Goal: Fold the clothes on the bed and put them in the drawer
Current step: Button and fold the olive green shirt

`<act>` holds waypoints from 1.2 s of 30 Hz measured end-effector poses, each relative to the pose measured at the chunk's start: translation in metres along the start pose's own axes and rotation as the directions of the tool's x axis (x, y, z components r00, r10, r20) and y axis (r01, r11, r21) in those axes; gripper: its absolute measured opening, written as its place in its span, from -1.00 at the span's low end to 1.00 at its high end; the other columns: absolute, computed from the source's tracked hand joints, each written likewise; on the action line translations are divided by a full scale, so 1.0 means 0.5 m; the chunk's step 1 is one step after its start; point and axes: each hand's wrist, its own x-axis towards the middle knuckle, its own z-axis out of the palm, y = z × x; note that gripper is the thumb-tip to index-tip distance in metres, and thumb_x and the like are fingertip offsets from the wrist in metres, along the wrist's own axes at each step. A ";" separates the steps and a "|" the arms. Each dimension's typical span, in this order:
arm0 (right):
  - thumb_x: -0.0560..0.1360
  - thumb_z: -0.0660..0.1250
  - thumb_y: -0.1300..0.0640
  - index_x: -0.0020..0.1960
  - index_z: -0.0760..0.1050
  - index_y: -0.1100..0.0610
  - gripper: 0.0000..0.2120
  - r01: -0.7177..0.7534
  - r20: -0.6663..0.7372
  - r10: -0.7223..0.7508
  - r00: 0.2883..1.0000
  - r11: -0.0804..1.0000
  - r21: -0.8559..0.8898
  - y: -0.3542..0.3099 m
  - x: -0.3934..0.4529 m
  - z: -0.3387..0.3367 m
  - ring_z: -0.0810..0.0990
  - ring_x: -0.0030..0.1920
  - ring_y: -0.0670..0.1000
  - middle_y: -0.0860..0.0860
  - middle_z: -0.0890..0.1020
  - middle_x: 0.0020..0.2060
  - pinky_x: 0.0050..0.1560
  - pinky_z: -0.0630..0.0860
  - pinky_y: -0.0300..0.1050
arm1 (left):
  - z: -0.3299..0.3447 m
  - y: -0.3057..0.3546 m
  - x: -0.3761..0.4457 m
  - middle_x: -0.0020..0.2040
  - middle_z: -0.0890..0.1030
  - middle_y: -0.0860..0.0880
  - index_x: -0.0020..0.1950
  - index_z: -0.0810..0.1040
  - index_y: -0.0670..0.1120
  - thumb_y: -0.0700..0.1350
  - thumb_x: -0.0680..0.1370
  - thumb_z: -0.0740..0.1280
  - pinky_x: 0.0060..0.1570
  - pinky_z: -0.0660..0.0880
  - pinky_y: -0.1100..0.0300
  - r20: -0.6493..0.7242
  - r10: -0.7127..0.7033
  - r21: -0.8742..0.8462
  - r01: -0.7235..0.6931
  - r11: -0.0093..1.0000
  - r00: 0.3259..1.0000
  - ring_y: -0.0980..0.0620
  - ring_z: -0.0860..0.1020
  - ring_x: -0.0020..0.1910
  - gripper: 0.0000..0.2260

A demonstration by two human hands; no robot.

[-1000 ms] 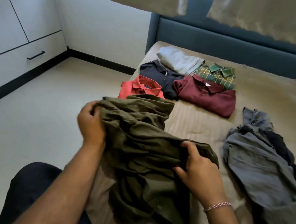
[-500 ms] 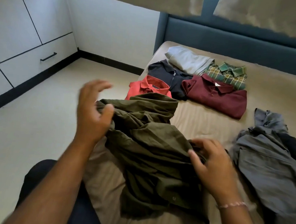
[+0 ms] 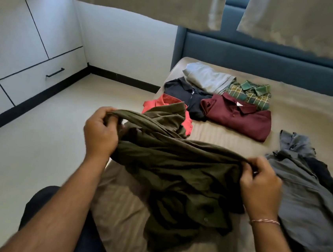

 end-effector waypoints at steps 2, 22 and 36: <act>0.60 0.38 0.12 0.01 0.57 0.08 -0.97 -0.016 -0.058 0.015 0.998 0.999 -0.030 0.019 0.025 -0.024 0.65 -0.14 0.30 0.16 0.69 -0.18 -0.21 0.57 0.14 | -0.002 0.001 0.018 -0.01 0.69 -0.05 0.06 0.66 -0.01 -0.18 0.65 0.31 0.01 0.68 0.05 -0.128 -0.304 -0.244 0.267 0.932 0.944 -0.03 0.68 -0.01 -0.86; 0.43 0.50 -0.13 0.19 0.54 -0.07 -0.62 0.276 0.313 -0.173 0.934 0.905 -0.323 -0.041 -0.107 0.097 0.57 0.04 0.06 -0.07 0.58 0.03 -0.04 0.58 0.07 | 0.135 0.005 -0.078 0.03 0.66 0.06 0.14 0.65 0.02 0.00 0.59 0.40 0.10 0.53 -0.01 0.799 0.415 0.153 -0.813 0.561 0.436 0.01 0.59 0.04 -0.84; 0.53 0.50 0.07 -0.02 0.65 0.06 -0.92 0.125 0.327 -0.378 0.866 0.797 0.591 -0.244 0.075 -0.157 0.65 -0.18 -0.02 0.02 0.68 -0.22 -0.15 0.60 -0.17 | 0.002 0.356 0.080 -0.07 0.66 0.17 0.05 0.69 0.07 0.00 0.59 0.44 0.01 0.57 0.16 0.586 0.633 -0.021 -0.771 0.636 0.506 0.19 0.62 -0.07 -0.92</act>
